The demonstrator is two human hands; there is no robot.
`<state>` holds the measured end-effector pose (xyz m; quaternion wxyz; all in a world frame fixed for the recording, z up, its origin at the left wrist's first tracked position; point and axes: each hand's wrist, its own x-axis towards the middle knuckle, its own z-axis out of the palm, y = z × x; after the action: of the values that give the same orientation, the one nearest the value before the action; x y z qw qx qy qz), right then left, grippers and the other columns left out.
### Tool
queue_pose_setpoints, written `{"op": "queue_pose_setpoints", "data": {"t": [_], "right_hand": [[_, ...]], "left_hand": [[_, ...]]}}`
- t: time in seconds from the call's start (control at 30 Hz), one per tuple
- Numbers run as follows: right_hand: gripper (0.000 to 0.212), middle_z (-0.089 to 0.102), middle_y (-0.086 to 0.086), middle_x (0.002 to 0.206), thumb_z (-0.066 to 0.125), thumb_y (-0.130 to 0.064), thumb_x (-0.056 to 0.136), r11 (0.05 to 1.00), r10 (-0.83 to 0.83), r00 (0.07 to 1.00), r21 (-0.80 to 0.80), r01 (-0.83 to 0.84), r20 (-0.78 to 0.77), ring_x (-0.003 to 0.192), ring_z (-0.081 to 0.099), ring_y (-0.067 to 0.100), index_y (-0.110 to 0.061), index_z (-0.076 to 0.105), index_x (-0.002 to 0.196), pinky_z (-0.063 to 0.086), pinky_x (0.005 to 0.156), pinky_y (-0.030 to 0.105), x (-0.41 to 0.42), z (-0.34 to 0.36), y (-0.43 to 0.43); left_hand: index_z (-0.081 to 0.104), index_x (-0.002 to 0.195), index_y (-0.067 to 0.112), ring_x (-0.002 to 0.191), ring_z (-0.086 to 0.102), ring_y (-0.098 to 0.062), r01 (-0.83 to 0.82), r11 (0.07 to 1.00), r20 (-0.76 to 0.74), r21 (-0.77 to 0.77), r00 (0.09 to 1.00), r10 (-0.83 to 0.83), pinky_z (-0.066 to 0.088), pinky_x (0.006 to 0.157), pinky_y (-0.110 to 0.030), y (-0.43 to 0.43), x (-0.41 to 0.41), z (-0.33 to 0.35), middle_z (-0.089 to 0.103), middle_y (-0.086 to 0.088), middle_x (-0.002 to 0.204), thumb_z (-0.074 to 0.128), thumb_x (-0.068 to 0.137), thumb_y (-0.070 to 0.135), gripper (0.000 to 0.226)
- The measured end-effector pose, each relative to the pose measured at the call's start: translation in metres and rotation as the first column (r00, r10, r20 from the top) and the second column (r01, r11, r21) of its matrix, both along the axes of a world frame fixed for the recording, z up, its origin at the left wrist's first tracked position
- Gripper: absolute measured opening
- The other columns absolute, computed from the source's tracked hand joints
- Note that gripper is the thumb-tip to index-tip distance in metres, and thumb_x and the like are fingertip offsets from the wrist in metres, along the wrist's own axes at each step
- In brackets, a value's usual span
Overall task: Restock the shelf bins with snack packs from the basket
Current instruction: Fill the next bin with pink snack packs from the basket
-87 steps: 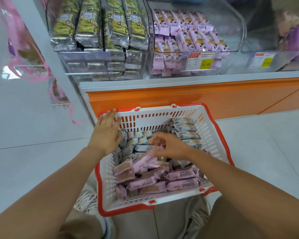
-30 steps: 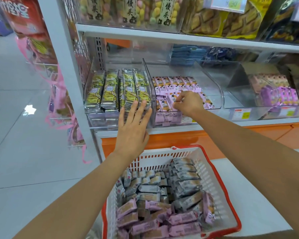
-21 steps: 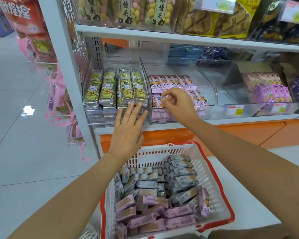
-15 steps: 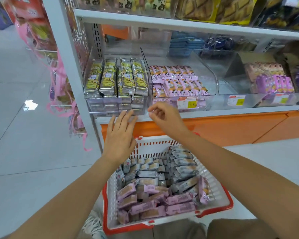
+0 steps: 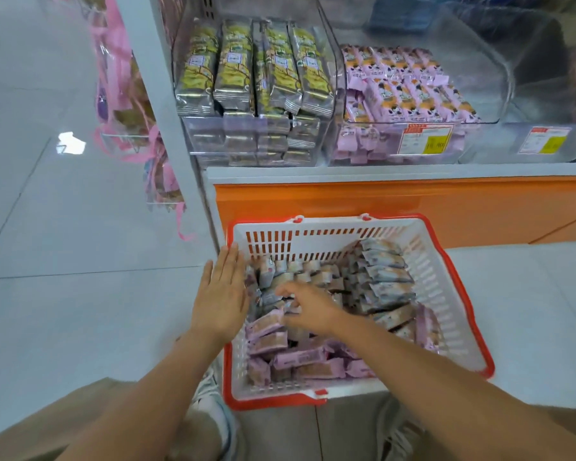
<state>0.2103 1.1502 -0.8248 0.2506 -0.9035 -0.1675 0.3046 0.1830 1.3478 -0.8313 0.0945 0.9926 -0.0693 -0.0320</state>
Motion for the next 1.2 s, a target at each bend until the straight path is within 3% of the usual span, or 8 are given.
{"op": "queue_pose_setpoints", "data": {"t": [0.1, 0.27, 0.5, 0.7, 0.87, 1.03, 1.13, 1.2], "right_hand": [[0.061, 0.047, 0.010, 0.142, 0.069, -0.017, 0.088, 0.995, 0.077, 0.996, -0.066, -0.080, -0.047, 0.116, 0.049, 0.021, -0.013, 0.042, 0.143, 0.044, 0.089, 0.026, -0.001, -0.022, 0.010], [0.023, 0.060, 0.005, 0.106, 0.071, -0.021, 0.083, 0.993, 0.082, 0.996, -0.087, -0.078, 0.047, 0.089, 0.054, 0.021, -0.014, 0.064, 0.104, 0.051, 0.080, 0.041, -0.001, -0.044, 0.022], [0.027, 0.062, 0.005, 0.101, 0.072, -0.022, 0.085, 0.988, -0.114, 0.993, 0.104, 0.111, 0.024, 0.091, 0.059, 0.022, -0.012, 0.063, 0.109, 0.051, 0.082, 0.041, 0.015, -0.026, 0.021], [0.026, 0.054, -0.001, 0.081, 0.066, -0.024, 0.092, 0.891, -0.317, 0.948, 0.337, 0.305, -0.021, 0.072, 0.051, 0.013, -0.018, 0.060, 0.116, 0.046, 0.074, 0.034, 0.026, 0.021, 0.004], [0.027, 0.056, 0.009, 0.078, 0.071, -0.025, 0.089, 0.731, -0.429, 0.901, 0.564, 0.383, -0.056, 0.071, 0.054, 0.016, -0.016, 0.059, 0.112, 0.047, 0.069, 0.029, 0.027, 0.064, -0.009], [0.042, 0.066, 0.006, 0.102, 0.073, -0.029, 0.086, 0.679, -0.427, 0.903, 0.642, 0.356, -0.048, 0.090, 0.062, 0.016, -0.026, 0.049, 0.120, 0.052, 0.081, 0.029, 0.022, 0.092, -0.020], [0.052, 0.062, 0.005, 0.109, 0.077, -0.025, 0.083, 0.748, -0.363, 0.932, 0.603, 0.277, 0.022, 0.093, 0.060, 0.018, -0.024, 0.045, 0.123, 0.050, 0.074, 0.022, 0.015, 0.104, -0.028], [0.050, 0.059, 0.002, 0.106, 0.078, -0.021, 0.082, 0.774, -0.347, 0.935, 0.587, 0.239, 0.076, 0.089, 0.060, 0.014, -0.023, 0.046, 0.120, 0.049, 0.069, 0.020, 0.008, 0.111, -0.030]], "left_hand": [[-0.025, 0.143, 0.014, 0.146, -0.026, -0.020, -0.018, 1.000, -0.060, -0.016, 0.998, 0.017, -0.016, 0.118, -0.035, 0.003, -0.003, -0.007, -0.032, -0.005, 0.154, 0.024, 0.105, 0.032, 0.065], [-0.010, 0.149, 0.013, 0.150, -0.016, -0.021, 0.009, 0.995, -0.047, -0.100, 0.999, -0.014, -0.011, 0.120, -0.036, 0.003, -0.002, -0.013, -0.016, -0.004, 0.160, -0.005, 0.085, 0.042, 0.071], [0.005, 0.157, 0.013, 0.149, -0.021, -0.025, -0.006, 0.998, -0.075, -0.057, 0.997, 0.002, -0.017, 0.117, -0.037, 0.003, 0.002, -0.011, -0.017, -0.007, 0.162, 0.025, 0.105, 0.027, 0.058], [0.050, 0.143, 0.015, 0.147, 0.024, -0.032, 0.009, 0.954, 0.004, -0.300, 1.000, -0.008, 0.016, 0.118, -0.044, -0.006, 0.007, 0.015, 0.046, -0.007, 0.150, 0.035, 0.099, 0.032, 0.049], [0.052, 0.140, 0.016, 0.114, 0.057, -0.024, -0.044, 0.737, -0.149, -0.674, 0.986, -0.077, 0.038, 0.106, -0.045, -0.030, 0.014, 0.043, 0.066, -0.003, 0.122, 0.050, 0.102, 0.026, 0.040], [0.061, 0.111, 0.006, 0.079, 0.051, -0.020, -0.274, 0.418, -0.302, -0.866, 0.953, 0.000, 0.039, 0.075, -0.032, -0.050, 0.012, 0.081, 0.057, -0.008, 0.086, 0.049, 0.103, 0.017, 0.018], [0.061, 0.090, 0.012, 0.075, 0.058, -0.017, -0.315, 0.299, -0.311, -0.901, 0.948, 0.062, 0.047, 0.081, -0.040, -0.052, 0.017, 0.098, 0.066, 0.002, 0.079, 0.049, 0.104, 0.017, 0.020], [0.066, 0.103, 0.010, 0.097, 0.065, -0.031, -0.313, 0.267, -0.312, -0.912, 0.949, 0.047, 0.049, 0.098, -0.050, -0.054, 0.021, 0.106, 0.072, -0.009, 0.099, 0.053, 0.101, 0.027, 0.022]]}}
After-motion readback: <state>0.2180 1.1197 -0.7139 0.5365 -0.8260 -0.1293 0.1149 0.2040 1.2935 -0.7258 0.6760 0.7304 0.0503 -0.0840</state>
